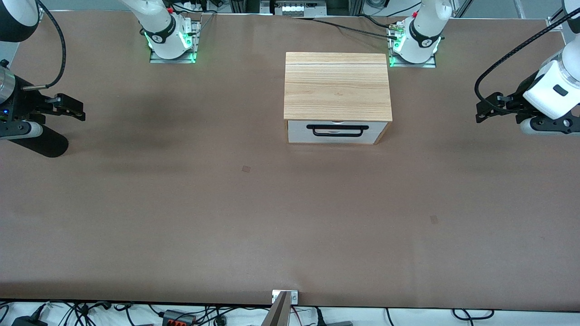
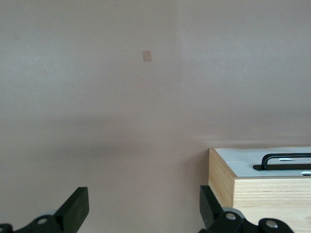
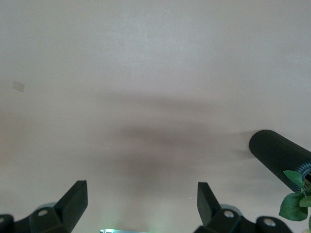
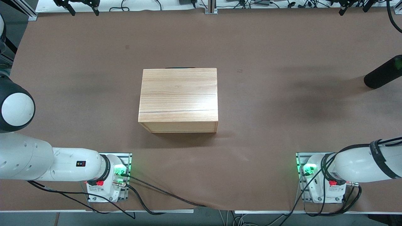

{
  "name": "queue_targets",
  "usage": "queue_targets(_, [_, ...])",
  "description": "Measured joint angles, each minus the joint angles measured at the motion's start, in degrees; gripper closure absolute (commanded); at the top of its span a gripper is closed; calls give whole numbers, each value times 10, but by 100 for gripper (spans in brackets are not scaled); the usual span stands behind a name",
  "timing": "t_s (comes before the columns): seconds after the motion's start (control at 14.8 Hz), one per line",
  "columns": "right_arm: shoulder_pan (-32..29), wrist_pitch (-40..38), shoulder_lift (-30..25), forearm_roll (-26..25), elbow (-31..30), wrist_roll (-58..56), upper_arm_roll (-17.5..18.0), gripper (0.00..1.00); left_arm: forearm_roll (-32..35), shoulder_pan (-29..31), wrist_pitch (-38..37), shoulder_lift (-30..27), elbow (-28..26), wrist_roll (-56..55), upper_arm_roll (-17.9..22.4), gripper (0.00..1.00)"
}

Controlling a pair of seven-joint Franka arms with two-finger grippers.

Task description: Pull top drawer with both arms simultaneously

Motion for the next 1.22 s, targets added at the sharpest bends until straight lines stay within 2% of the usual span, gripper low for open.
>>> queue_targets(0.81, [18, 1, 19, 0, 0, 1, 2, 0, 0, 0, -17, 1, 0, 0, 0, 0])
queue_targets(1.22, [19, 15, 36, 0, 0, 1, 2, 0, -29, -4, -88, 17, 0, 1, -1, 0])
